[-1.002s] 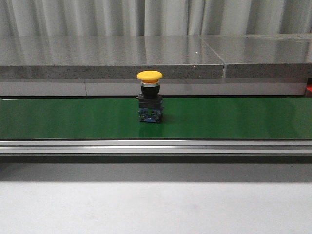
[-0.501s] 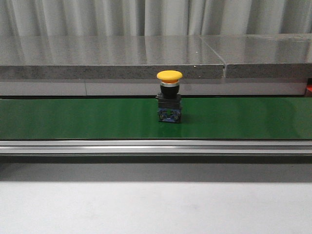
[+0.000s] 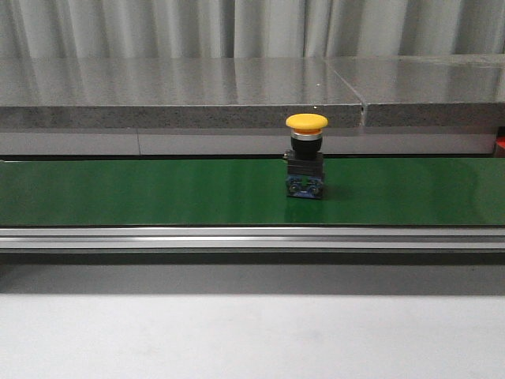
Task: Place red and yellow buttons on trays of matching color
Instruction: 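Lower the red button into the red tray and open the right gripper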
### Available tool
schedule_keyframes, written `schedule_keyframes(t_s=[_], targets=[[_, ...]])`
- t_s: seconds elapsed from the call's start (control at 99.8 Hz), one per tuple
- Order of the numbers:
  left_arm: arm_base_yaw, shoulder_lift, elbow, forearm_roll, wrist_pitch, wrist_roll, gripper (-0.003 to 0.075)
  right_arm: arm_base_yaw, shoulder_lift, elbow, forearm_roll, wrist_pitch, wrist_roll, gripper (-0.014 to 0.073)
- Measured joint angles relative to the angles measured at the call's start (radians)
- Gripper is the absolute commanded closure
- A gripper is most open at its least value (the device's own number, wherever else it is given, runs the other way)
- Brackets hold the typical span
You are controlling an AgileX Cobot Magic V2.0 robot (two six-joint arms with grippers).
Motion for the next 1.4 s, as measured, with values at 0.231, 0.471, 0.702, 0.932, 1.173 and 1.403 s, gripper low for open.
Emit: schedule_keyframes(t_s=[0.231, 0.471, 0.702, 0.932, 1.173, 1.403], targets=[[0.0, 0.0, 0.0, 0.0, 0.0, 0.0, 0.0739, 0.0, 0.006, 0.0, 0.008, -0.004, 0.0, -0.0041], [0.0, 0.0, 0.0, 0.0, 0.0, 0.0, 0.0739, 0.0, 0.008, -0.054, 0.008, 0.055, 0.0, -0.0042], [0.0, 0.0, 0.0, 0.0, 0.0, 0.0, 0.0739, 0.0, -0.065, -0.103, 0.008, 0.122, 0.0, -0.0042], [0.0, 0.0, 0.0, 0.0, 0.0, 0.0, 0.0739, 0.0, -0.193, -0.107, 0.008, 0.217, 0.002, -0.0042], [0.0, 0.0, 0.0, 0.0, 0.0, 0.0, 0.0739, 0.0, -0.343, -0.086, 0.008, 0.288, 0.002, -0.0042], [0.0, 0.0, 0.0, 0.0, 0.0, 0.0, 0.0739, 0.0, -0.574, 0.136, 0.008, 0.281, -0.003, -0.0042]])
